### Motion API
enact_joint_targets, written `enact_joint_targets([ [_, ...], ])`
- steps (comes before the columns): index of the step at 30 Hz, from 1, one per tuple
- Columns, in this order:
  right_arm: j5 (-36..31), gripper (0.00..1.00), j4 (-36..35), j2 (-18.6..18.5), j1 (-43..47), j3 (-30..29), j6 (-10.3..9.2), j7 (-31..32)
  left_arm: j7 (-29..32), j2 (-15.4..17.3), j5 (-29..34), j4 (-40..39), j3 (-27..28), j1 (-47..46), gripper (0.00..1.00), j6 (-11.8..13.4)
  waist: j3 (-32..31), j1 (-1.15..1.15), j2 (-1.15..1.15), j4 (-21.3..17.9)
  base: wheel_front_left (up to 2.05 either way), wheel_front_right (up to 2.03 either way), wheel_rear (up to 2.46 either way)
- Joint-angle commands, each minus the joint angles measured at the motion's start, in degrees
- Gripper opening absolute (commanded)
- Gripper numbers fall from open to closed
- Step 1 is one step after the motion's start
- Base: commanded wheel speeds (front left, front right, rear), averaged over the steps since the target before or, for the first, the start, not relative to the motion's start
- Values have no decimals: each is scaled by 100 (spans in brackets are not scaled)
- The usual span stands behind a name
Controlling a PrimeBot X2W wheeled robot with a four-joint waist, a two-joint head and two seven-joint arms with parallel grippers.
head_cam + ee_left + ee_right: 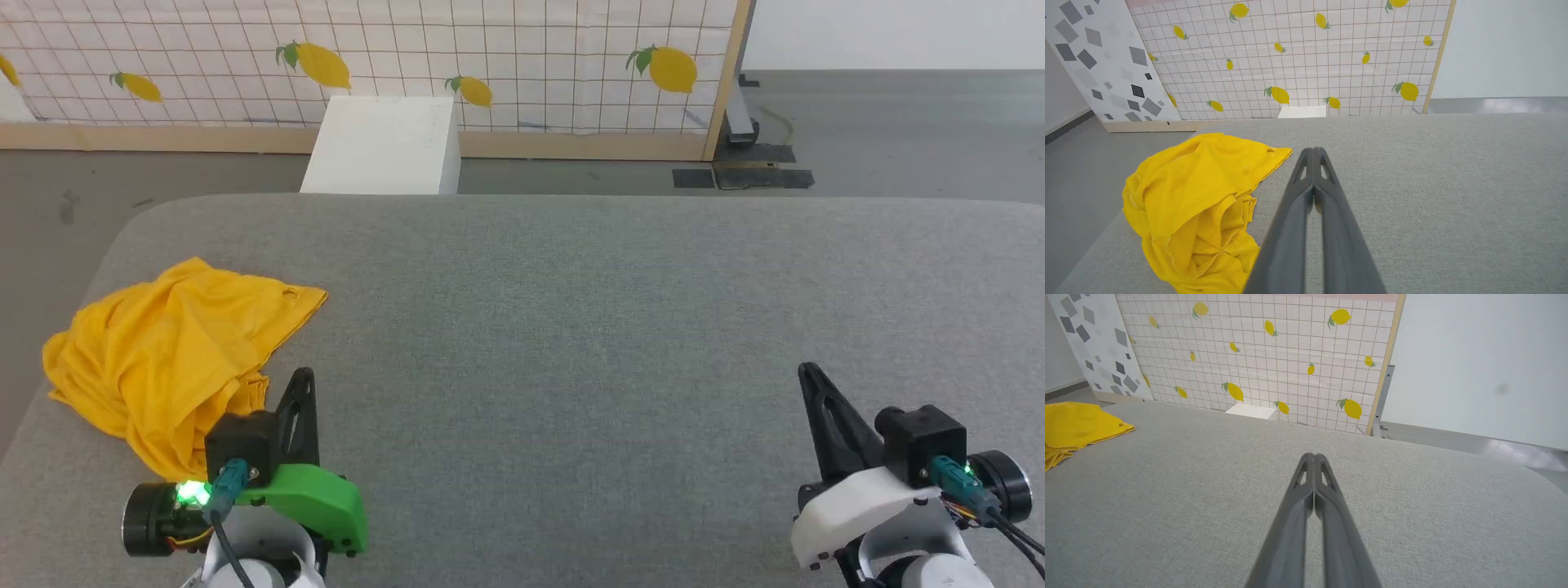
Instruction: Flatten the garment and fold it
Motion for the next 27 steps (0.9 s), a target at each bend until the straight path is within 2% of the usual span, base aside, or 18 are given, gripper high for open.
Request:
enact_joint_targets([
  [1,-37,0,-31,13,-90,6,-10,16,8,-19,60,-16,17,69,0,38,0,0,0,0,0,0,0],
  [27,-37,0,-31,13,-90,6,-10,16,8,-19,60,-16,17,69,0,38,0,0,0,0,0,0,0],
])
